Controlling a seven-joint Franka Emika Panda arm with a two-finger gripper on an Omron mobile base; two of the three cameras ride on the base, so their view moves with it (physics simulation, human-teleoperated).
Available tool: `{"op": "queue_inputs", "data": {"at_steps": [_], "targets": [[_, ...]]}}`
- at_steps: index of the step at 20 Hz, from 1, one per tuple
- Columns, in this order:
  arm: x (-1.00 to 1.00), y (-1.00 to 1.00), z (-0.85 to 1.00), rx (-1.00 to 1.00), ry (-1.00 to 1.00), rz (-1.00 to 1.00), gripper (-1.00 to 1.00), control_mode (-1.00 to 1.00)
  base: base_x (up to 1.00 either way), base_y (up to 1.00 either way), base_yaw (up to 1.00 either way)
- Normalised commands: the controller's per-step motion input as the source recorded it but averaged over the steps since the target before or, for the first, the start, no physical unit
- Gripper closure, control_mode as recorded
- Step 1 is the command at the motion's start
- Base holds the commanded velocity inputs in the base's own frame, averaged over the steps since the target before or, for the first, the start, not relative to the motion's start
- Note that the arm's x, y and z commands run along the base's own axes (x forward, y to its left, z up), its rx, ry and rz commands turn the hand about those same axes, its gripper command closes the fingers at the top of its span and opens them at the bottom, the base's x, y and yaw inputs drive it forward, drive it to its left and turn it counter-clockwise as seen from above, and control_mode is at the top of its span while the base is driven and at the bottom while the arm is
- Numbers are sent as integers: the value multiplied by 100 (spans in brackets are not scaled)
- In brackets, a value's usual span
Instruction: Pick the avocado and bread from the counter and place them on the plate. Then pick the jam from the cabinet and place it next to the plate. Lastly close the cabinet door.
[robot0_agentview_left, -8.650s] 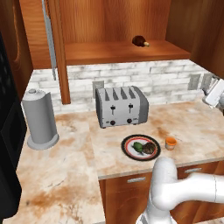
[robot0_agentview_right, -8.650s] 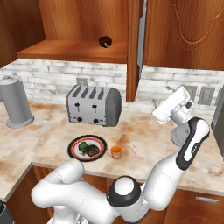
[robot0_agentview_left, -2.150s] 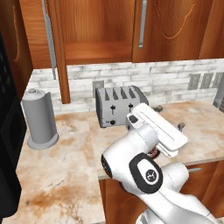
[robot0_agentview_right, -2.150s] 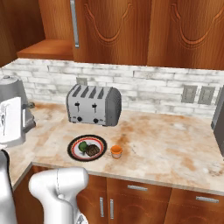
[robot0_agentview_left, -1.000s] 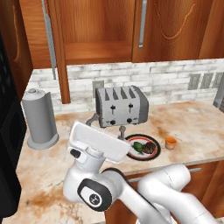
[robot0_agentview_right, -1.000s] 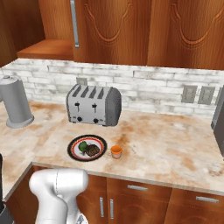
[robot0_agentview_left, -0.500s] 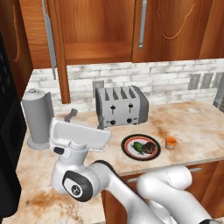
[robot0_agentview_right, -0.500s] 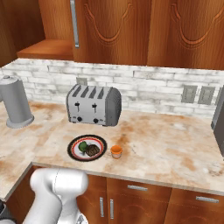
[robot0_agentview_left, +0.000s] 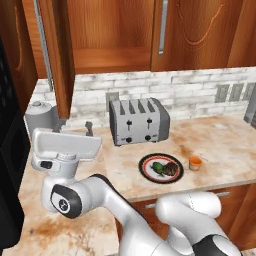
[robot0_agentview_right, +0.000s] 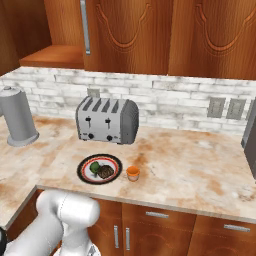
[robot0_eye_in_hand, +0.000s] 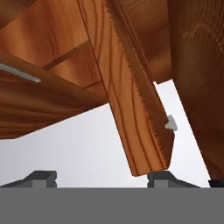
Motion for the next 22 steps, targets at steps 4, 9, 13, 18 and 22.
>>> {"op": "queue_inputs", "data": {"at_steps": [4, 9, 13, 18, 22], "targets": [[60, 50, 0, -2, 0, 12, -100, -100, 0, 0, 0], [97, -17, 0, 1, 5, 3, -100, -100, 0, 0, 0], [100, -75, 0, 10, 30, 0, -100, -100, 0, 0, 0], [100, -88, 2, 12, 39, 0, -100, -100, 0, 0, 0], [100, -99, 19, 16, 39, 0, -100, -100, 0, 0, 0]]}}
